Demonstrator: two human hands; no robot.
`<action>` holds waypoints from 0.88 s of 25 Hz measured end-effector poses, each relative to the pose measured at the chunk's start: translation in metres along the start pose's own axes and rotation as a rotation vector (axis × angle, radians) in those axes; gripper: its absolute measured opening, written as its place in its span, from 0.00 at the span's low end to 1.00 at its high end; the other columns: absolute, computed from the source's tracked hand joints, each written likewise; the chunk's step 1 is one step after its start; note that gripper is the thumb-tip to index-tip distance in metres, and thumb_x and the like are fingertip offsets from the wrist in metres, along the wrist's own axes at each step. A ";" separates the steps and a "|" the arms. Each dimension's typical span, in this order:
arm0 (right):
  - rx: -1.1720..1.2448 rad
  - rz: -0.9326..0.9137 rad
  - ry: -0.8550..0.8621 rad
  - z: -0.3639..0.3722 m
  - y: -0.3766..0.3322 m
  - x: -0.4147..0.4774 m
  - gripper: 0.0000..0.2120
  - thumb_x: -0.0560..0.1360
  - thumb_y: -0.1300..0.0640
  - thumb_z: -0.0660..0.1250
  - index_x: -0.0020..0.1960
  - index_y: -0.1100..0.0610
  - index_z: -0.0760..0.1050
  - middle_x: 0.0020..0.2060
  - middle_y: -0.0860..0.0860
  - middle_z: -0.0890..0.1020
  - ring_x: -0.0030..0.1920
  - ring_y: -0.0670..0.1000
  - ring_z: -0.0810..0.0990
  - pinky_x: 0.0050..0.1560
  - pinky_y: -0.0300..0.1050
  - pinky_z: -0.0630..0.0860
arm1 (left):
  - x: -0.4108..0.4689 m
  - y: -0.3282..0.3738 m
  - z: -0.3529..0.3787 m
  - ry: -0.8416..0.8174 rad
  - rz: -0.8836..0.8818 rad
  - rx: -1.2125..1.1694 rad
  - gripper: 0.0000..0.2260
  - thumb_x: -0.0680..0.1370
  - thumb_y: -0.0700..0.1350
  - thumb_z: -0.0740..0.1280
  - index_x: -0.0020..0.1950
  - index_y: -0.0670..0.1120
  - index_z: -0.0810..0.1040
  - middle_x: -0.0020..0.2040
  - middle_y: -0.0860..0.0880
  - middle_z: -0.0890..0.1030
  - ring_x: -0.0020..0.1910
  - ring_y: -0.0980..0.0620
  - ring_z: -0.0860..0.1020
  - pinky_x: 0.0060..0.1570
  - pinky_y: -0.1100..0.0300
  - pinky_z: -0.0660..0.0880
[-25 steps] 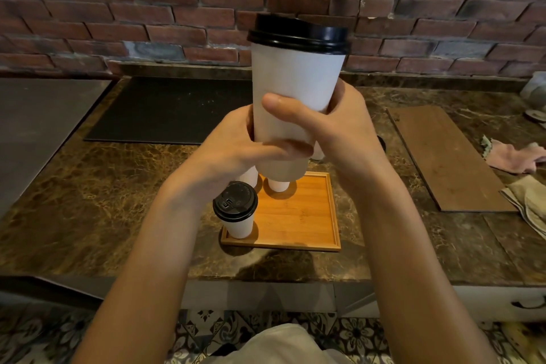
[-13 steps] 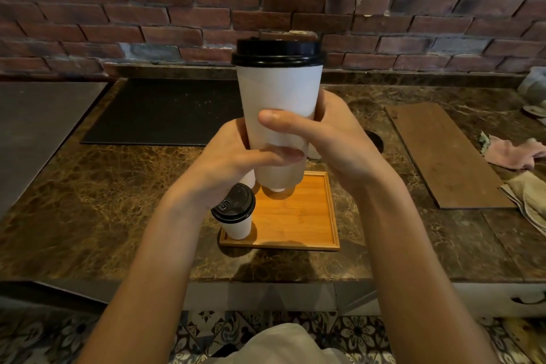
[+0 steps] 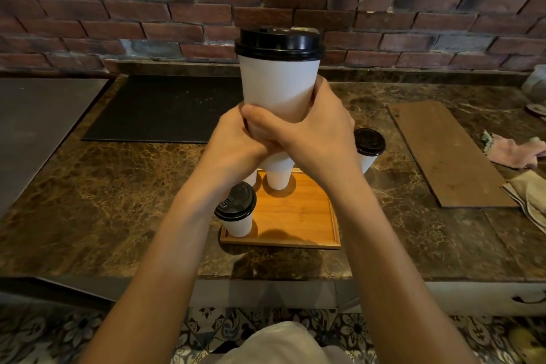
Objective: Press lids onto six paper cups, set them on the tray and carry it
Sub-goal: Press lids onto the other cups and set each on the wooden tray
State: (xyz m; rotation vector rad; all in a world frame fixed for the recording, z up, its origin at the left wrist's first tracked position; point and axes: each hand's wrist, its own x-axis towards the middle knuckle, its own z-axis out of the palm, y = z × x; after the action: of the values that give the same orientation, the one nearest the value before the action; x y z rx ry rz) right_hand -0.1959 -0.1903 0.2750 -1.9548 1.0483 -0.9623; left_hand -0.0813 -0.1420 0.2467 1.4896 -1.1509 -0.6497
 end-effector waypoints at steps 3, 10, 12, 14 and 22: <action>0.013 0.007 -0.002 -0.001 -0.001 0.000 0.40 0.64 0.36 0.76 0.68 0.54 0.69 0.57 0.46 0.78 0.60 0.51 0.76 0.59 0.54 0.76 | -0.001 -0.001 0.000 -0.004 0.003 0.011 0.20 0.69 0.37 0.73 0.58 0.49 0.74 0.47 0.57 0.79 0.44 0.72 0.78 0.37 0.77 0.74; 0.158 -0.050 0.007 -0.013 -0.006 0.003 0.35 0.63 0.39 0.79 0.64 0.51 0.72 0.53 0.42 0.79 0.54 0.44 0.79 0.55 0.50 0.80 | -0.002 0.010 -0.006 -0.078 0.050 -0.070 0.22 0.69 0.39 0.75 0.60 0.51 0.75 0.53 0.54 0.81 0.52 0.60 0.80 0.44 0.70 0.77; 0.195 -0.052 -0.014 -0.015 -0.005 0.004 0.35 0.63 0.40 0.79 0.65 0.51 0.73 0.53 0.42 0.79 0.54 0.43 0.79 0.53 0.47 0.81 | -0.002 0.012 -0.007 -0.097 0.037 -0.066 0.21 0.68 0.42 0.75 0.59 0.51 0.74 0.52 0.53 0.81 0.52 0.58 0.80 0.44 0.67 0.78; 0.252 -0.042 -0.059 -0.017 -0.002 0.005 0.35 0.64 0.42 0.79 0.66 0.52 0.72 0.55 0.44 0.80 0.55 0.43 0.80 0.52 0.44 0.82 | -0.003 0.012 -0.009 -0.134 0.028 -0.054 0.23 0.67 0.46 0.75 0.60 0.50 0.75 0.52 0.52 0.81 0.53 0.55 0.80 0.46 0.62 0.79; 0.529 -0.002 -0.314 -0.024 0.010 0.006 0.23 0.68 0.50 0.74 0.61 0.53 0.76 0.50 0.44 0.84 0.53 0.45 0.83 0.47 0.38 0.79 | -0.009 0.013 -0.020 -0.392 0.011 -0.272 0.22 0.67 0.48 0.74 0.59 0.56 0.75 0.53 0.54 0.82 0.57 0.54 0.79 0.50 0.64 0.77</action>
State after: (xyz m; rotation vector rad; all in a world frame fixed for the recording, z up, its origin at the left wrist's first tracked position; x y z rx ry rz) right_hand -0.2172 -0.2054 0.2798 -1.5939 0.5435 -0.7984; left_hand -0.0716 -0.1246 0.2621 1.1528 -1.3023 -1.0790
